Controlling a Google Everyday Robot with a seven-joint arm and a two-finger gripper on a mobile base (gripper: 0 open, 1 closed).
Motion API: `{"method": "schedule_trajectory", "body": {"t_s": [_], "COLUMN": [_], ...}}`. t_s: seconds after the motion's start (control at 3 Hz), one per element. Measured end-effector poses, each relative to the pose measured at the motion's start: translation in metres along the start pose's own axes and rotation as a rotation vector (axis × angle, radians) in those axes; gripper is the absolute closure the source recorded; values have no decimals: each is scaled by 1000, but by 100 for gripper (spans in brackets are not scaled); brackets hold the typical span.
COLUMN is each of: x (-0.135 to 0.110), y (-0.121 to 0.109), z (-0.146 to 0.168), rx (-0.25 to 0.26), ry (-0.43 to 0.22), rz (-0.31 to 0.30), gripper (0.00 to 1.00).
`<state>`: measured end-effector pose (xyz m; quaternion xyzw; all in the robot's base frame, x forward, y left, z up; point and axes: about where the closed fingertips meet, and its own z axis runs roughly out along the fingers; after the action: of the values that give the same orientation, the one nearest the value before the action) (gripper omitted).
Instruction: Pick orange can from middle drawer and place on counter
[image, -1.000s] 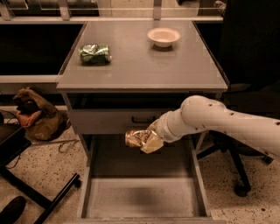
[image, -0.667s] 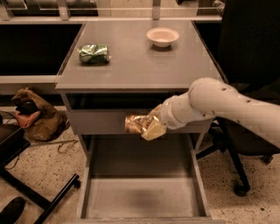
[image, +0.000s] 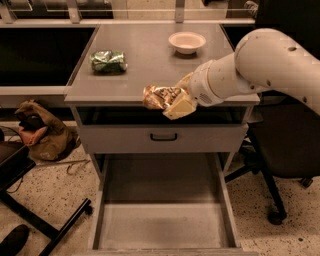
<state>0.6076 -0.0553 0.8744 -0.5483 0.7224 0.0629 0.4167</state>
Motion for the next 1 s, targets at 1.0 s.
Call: {"method": "schedule_trajectory", "body": {"t_s": [1.0], "x": [-10], "y": [-57], "z": [5], "rx": [161], "ry": [14], "rz": [5], "gripper": [100]}}
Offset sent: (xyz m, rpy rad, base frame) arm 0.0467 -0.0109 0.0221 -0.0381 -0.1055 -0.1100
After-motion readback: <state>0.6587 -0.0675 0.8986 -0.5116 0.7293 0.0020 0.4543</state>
